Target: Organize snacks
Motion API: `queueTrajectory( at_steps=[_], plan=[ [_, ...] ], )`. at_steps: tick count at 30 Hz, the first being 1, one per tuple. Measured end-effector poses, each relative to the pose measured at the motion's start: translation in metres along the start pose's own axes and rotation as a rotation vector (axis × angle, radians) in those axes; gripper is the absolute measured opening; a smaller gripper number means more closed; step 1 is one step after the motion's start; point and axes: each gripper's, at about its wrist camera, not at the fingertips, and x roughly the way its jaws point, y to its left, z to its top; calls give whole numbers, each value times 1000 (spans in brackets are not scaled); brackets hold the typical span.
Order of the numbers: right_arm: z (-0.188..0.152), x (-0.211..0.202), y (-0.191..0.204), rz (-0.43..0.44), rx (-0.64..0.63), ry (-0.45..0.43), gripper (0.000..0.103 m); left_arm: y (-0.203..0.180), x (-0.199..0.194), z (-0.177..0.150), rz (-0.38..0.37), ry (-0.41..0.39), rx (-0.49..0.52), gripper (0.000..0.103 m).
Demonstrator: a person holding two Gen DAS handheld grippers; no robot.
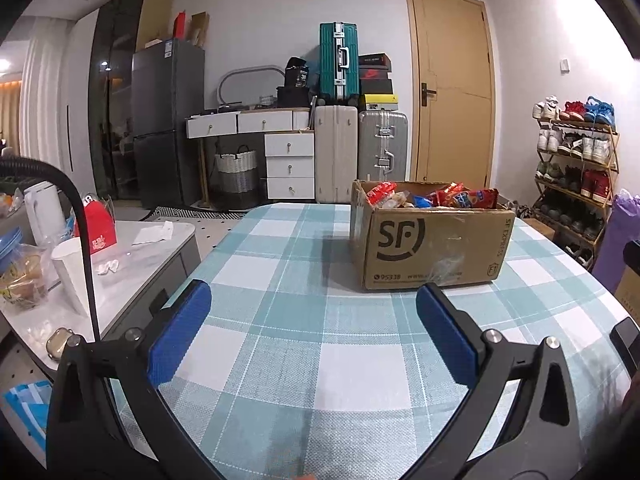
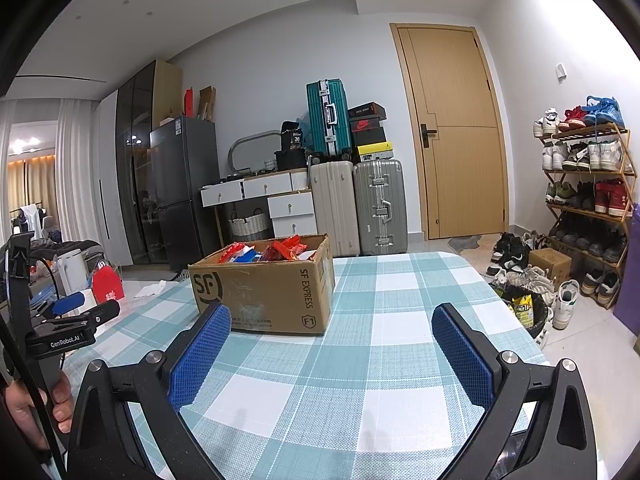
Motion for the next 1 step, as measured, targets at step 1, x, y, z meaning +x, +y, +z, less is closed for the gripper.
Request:
queueTrajectory(
  at_steps=[1],
  plan=[
    [0, 0, 0, -1, 0, 1, 102, 1, 1, 0, 7, 4, -1, 103]
  ],
)
